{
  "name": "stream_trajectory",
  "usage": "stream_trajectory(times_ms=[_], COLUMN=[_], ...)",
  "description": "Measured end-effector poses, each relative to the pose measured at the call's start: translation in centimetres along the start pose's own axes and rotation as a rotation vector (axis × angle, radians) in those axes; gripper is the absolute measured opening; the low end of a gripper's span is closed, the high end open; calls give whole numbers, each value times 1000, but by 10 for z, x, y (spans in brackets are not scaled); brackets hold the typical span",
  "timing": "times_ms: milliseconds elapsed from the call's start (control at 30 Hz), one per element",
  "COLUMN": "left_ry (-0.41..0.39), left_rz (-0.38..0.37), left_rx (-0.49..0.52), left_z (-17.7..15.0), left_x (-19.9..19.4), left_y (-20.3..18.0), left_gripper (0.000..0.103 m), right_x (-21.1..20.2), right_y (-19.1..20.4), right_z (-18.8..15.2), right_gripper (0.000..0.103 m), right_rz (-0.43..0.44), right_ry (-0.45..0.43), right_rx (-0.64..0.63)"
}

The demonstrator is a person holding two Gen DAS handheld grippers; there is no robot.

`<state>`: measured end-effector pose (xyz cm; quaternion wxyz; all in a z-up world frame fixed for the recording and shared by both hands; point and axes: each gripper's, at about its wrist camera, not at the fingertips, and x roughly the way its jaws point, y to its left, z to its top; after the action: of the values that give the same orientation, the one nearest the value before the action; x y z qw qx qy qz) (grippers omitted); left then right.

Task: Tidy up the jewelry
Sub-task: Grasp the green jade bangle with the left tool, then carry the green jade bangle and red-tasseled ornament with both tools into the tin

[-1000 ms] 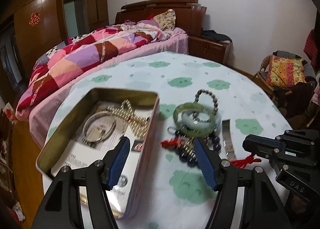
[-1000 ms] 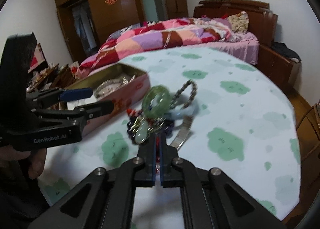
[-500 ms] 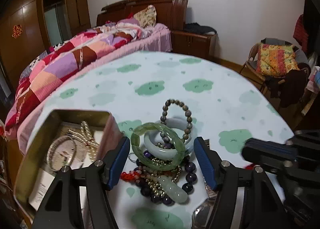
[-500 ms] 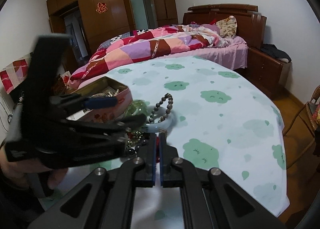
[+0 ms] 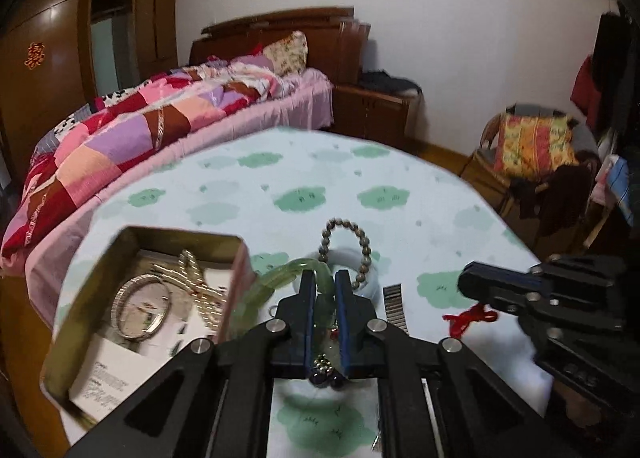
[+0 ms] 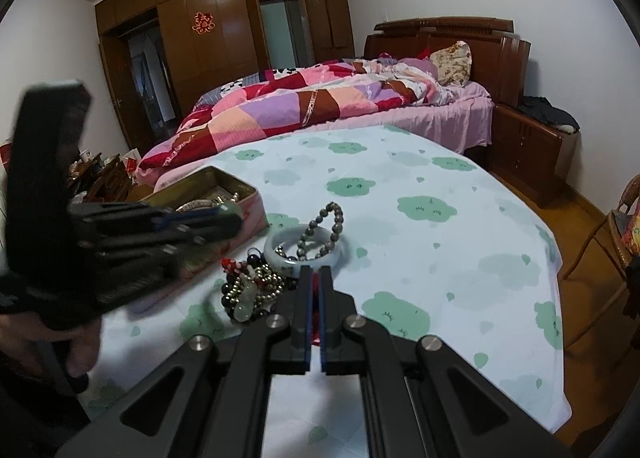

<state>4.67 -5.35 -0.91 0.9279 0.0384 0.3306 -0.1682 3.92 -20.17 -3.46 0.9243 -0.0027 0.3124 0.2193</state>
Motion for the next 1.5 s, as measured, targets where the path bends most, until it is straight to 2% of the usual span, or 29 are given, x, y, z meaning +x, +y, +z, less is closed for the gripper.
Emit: stream_trajectory(times_ms=[200,700,1067,1500], left_ry=[-42,-90,-79,-54], left_rz=[-6,75,123,157], left_rx=[-43,-142,-202,-223], left_z=[4,-2,-8,-11], left_x=[-24,-51,-47,-33], left_y=[15,72,113,139], left_gripper=[9,8,9,9], right_x=[-1,9,26,62], right_y=[13,57,103,131], right_z=[9,43,74,84], right_gripper=[3,3,3,3], right_rz=[14,77,138,156], right_ry=[-12,-32,-52,-24], right_rx=[-28,-121,-214,-259])
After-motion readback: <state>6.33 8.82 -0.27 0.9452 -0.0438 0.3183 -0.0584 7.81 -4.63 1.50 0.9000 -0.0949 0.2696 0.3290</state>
